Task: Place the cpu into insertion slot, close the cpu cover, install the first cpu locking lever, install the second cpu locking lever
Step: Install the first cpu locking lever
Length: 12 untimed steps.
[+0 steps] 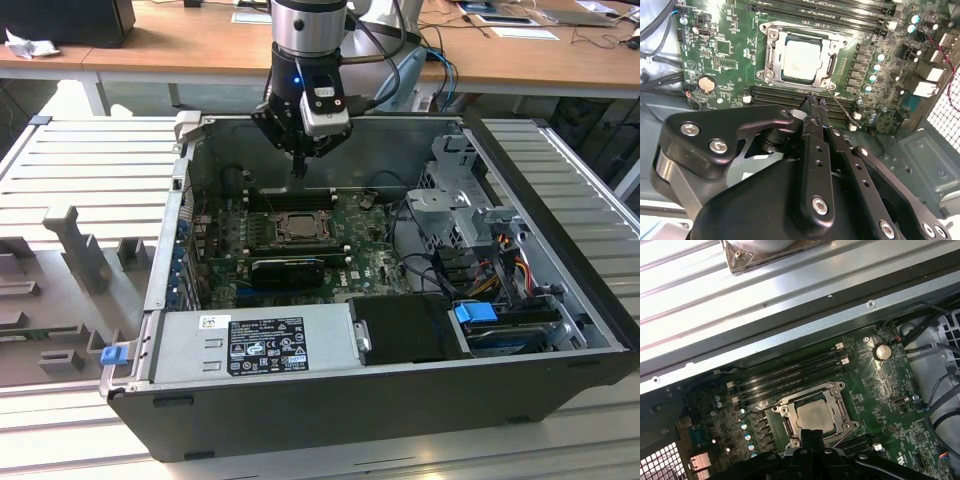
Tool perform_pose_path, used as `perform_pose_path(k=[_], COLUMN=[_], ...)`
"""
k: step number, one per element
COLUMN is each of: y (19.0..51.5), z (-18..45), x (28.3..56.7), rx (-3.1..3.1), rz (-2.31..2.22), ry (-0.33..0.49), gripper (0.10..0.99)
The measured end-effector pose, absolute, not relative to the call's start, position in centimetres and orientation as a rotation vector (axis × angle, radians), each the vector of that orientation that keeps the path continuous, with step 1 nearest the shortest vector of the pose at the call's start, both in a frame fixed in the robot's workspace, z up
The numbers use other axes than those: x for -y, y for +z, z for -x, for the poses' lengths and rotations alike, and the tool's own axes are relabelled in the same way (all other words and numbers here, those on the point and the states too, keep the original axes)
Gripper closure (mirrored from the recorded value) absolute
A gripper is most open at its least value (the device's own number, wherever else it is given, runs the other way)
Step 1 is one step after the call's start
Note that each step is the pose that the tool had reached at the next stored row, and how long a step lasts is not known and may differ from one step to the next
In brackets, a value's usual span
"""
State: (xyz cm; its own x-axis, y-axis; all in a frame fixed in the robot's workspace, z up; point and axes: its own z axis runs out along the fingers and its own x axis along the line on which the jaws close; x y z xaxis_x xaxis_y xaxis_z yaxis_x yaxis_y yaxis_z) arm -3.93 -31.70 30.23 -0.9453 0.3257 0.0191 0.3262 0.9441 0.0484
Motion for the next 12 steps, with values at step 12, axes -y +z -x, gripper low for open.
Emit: perform_pose_path(k=[12], y=[30.23], z=[3.93], x=[31.70], rx=[3.108], rz=[0.343], ry=[-0.079], gripper=[0.980])
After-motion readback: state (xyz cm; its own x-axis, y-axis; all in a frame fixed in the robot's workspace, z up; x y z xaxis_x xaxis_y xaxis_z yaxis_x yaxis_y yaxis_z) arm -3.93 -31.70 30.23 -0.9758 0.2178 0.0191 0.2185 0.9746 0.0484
